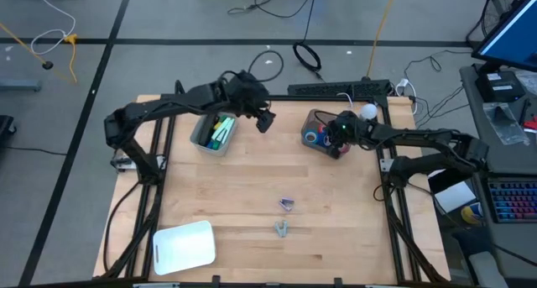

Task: Pick and place Stapler, Stapler remover, tape
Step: Put the blue tape into the black bin, then put the purple staple remover into the white bin

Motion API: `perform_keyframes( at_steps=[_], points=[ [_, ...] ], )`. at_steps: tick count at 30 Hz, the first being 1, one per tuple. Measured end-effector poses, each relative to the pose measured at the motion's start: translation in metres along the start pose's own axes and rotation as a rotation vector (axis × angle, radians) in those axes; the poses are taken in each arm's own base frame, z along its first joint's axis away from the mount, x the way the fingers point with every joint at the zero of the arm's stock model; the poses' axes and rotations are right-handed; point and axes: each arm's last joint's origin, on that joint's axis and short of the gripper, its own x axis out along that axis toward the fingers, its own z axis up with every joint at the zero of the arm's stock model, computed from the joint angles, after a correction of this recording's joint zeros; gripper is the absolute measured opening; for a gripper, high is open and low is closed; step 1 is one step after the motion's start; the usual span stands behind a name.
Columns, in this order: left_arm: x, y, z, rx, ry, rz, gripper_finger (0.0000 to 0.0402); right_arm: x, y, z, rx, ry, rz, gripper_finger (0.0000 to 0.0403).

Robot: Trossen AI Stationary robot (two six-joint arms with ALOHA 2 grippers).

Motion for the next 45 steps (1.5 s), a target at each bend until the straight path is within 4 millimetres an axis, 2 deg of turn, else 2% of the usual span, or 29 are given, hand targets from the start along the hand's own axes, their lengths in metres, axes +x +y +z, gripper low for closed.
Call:
perform_keyframes(
  at_steps=[11,15,20,27,32,37,45],
  points=[
    [-0.043,0.007,0.01,0.017,-0.111,0.002,0.0248,0.0,-0.003,-0.004,0.005,0.032,-0.004,0.0036],
    [-0.052,0.011,-0.002,-0.01,-0.127,0.002,0.0248,0.0,-0.003,-0.003,0.006,0.025,-0.006,0.005],
    [-0.056,0.016,-0.031,-0.097,-0.164,-0.014,0.0248,0.0,-0.003,-0.003,0.006,0.025,-0.005,0.0077],
    [-0.074,0.018,-0.062,-0.208,-0.238,-0.06,0.0248,0.0,-0.003,-0.003,0.007,0.026,-0.007,0.0105],
    [-0.093,0.011,-0.071,-0.218,-0.295,-0.065,0.0248,-0.003,-0.004,-0.001,0.01,0.008,-0.013,0.0117],
    [-0.112,0.003,-0.073,-0.193,-0.342,-0.078,0.0248,-0.016,-0.006,0.002,0.021,-0.04,-0.026,0.0127],
    [-0.119,-0.009,-0.081,-0.187,-0.32,-0.079,0.0248,-0.039,-0.007,-0.005,0.033,-0.016,-0.048,0.0132]
  ],
)
